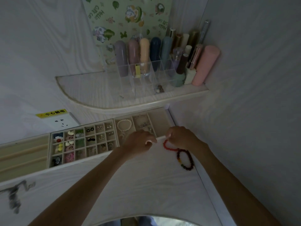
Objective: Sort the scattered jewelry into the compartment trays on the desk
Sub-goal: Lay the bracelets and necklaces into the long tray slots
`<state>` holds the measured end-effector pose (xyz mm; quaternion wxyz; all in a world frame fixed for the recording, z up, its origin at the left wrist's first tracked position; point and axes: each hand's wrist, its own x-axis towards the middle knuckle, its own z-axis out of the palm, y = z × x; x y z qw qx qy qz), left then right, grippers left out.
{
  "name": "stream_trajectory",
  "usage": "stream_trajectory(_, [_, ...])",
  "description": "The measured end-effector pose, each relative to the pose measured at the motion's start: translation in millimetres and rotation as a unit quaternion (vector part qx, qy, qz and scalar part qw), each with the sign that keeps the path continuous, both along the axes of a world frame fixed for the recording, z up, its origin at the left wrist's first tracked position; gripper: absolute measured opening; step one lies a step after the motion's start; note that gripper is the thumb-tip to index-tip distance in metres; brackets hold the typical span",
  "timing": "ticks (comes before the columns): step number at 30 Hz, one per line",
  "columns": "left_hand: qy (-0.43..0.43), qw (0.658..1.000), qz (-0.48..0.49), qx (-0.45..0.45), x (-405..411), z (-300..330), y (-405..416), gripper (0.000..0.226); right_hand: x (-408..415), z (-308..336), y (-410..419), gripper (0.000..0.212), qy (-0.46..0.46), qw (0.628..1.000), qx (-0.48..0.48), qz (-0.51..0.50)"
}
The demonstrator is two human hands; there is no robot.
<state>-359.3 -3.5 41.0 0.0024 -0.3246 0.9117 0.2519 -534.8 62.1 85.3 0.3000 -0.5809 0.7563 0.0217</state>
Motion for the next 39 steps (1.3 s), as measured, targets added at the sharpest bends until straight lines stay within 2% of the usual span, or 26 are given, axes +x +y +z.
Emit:
stream_trajectory(3, [-0.014,0.992,0.046,0.119,-14,-5,13,0.034,3,-11,12,0.037,0.033,0.997,0.065,0.015])
stream_trajectory(6, [-0.008,0.975,0.076,0.209,-20,-14,22,0.038,6,-38,26,0.048,0.057,0.997,0.040,0.017])
stream_trajectory(11, [0.045,0.946,0.128,0.295,-18,-22,28,0.041,5,-67,35,0.031,0.055,0.997,-0.054,-0.003])
stream_trajectory(14, [0.068,0.936,0.138,0.317,-16,-24,27,0.045,5,-68,35,0.028,0.045,0.998,-0.042,0.019])
stream_trajectory(17, [0.076,0.936,0.122,0.320,-16,-27,25,0.051,4,-59,34,0.027,-0.018,0.999,-0.040,-0.012])
stream_trajectory(20, [0.118,0.935,0.106,0.316,-18,-23,17,0.047,-1,-44,30,0.009,-0.125,0.984,-0.094,-0.087])
stream_trajectory(23, [0.181,0.913,0.152,0.333,-25,-16,6,0.038,-3,-21,19,0.003,-0.203,0.965,-0.118,-0.117])
stream_trajectory(26, [0.181,0.899,0.193,0.348,-31,-8,-4,0.029,-2,-7,4,0.005,-0.255,0.945,-0.145,-0.147])
stream_trajectory(30, [0.218,0.889,0.231,0.328,-34,-10,-25,0.024,0,-17,-15,0.016,-0.179,0.943,-0.208,-0.187])
stream_trajectory(34, [0.229,0.911,0.256,0.226,-44,-15,-49,0.020,5,-35,-35,0.026,-0.052,0.956,-0.237,-0.162])
stream_trajectory(39, [0.138,0.939,0.303,0.089,-51,-30,-64,0.004,1,-46,-58,0.022,0.098,0.957,-0.254,-0.099])
